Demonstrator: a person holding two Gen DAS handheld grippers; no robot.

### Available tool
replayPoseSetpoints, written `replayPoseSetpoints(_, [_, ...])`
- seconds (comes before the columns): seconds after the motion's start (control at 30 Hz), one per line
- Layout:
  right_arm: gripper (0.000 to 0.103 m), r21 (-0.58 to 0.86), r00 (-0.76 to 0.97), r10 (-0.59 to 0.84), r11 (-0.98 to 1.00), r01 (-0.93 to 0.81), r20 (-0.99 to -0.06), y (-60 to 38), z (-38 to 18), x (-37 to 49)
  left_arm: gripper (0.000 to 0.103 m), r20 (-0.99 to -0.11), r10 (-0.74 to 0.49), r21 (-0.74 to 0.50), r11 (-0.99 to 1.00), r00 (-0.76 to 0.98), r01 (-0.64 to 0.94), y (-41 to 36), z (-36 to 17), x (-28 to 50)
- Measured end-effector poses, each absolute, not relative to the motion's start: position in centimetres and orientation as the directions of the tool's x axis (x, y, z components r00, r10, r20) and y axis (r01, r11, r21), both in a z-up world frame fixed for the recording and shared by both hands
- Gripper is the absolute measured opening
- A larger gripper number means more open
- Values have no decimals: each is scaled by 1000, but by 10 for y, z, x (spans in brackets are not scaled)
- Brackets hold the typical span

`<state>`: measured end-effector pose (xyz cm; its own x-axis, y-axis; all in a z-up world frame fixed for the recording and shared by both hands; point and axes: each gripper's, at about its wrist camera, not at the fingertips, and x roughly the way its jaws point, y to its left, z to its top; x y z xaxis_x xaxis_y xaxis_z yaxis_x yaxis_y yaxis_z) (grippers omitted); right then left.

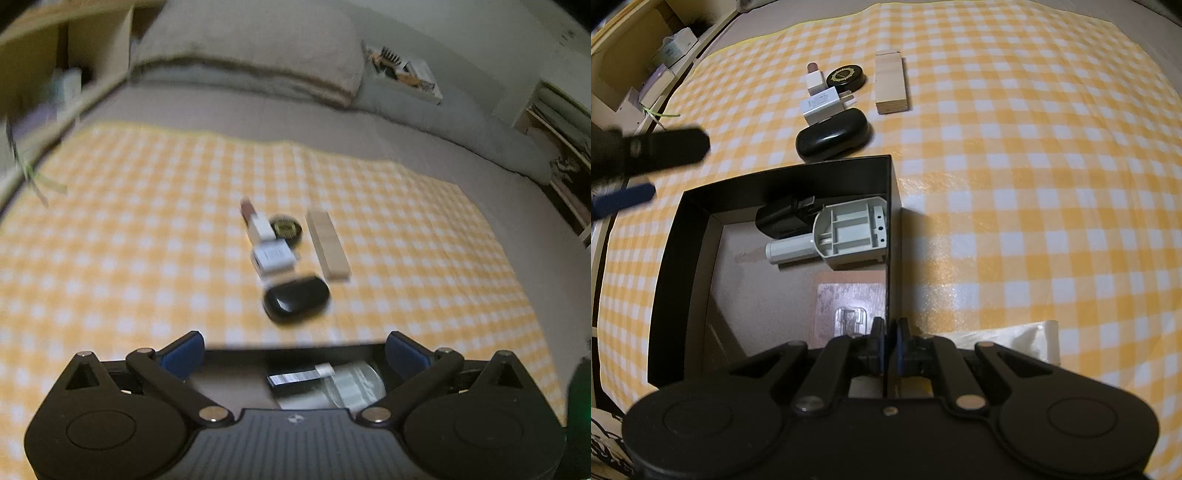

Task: Organize rigid objects
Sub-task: 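Reach the left tool to the black oval earbud case and grasp it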

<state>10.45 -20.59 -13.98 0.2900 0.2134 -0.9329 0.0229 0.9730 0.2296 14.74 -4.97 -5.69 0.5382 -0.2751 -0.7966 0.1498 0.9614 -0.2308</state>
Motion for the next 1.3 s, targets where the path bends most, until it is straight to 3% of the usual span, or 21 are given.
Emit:
replayPoseSetpoints(0.27, [7,231,290,215,973,20,-933,-207,-140,104,103,-717,-185,-41,973,672,225,-47,-47,169])
replayPoseSetpoints(0.43, [7,235,287,219,972,22,-933,-207,-140,104,103,-703,-151,7,976,695,219,-48,-53,188])
replayPoseSetpoints(0.7, [8,244,280,229,970,21,-932,-207,-140,102,103,-778,-202,-98,974,595,203,-67,-79,224])
replayPoseSetpoints(0.9, [8,248,276,233,969,20,-933,-207,-140,103,103,-854,-187,-156,982,485,105,-84,-111,249])
replayPoseSetpoints(1.3, [9,255,271,242,967,13,-932,-206,-139,102,103,-922,-110,-144,987,372,-66,-111,-157,280])
